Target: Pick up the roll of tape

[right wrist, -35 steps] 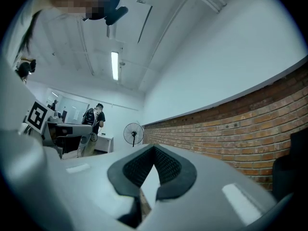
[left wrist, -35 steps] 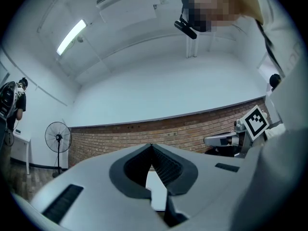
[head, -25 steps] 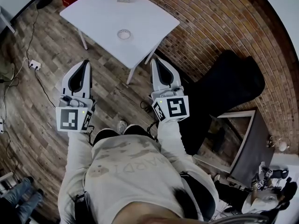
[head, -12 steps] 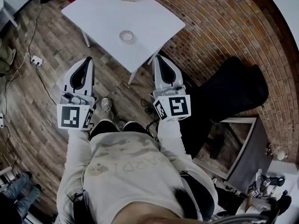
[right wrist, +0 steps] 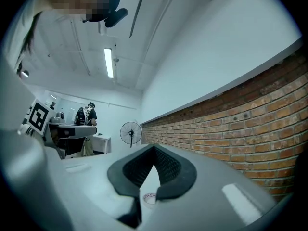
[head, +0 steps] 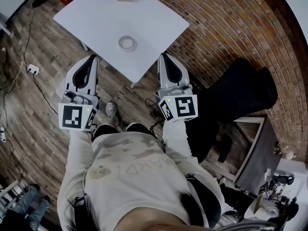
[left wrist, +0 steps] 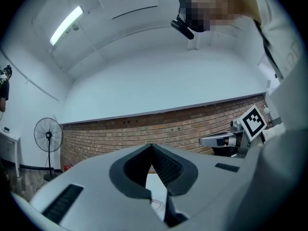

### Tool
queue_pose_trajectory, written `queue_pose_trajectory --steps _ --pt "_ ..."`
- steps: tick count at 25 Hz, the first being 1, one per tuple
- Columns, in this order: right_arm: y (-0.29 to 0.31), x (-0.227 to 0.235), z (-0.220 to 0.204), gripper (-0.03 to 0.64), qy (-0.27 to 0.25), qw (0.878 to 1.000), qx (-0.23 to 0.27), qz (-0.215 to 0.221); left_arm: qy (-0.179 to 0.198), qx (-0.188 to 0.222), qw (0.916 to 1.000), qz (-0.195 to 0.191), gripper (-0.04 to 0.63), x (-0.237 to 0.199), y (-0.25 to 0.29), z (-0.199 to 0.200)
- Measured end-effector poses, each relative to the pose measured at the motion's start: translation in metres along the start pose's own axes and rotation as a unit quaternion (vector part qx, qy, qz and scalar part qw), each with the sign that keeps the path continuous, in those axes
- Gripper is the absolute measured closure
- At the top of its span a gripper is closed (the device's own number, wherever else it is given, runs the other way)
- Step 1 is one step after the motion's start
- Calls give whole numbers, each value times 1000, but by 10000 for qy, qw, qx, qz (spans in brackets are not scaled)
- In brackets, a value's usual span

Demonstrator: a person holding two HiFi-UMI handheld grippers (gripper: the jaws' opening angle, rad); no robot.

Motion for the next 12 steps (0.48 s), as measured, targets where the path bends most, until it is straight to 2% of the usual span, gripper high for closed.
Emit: queue_pose_trajectory --steps 12 --pt "89 5 -17 606 139 9995 -108 -278 7 -290 9981 -535 589 -77 78 -16"
Point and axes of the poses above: the fingertips, and each gripper's own axes: y forward along the fingers, x to its right, z out of its top, the point moved 9 cm from there along -y, backward along the fingers, and after that the axes turned 8 degrees about -y, right-handed, at the moved point
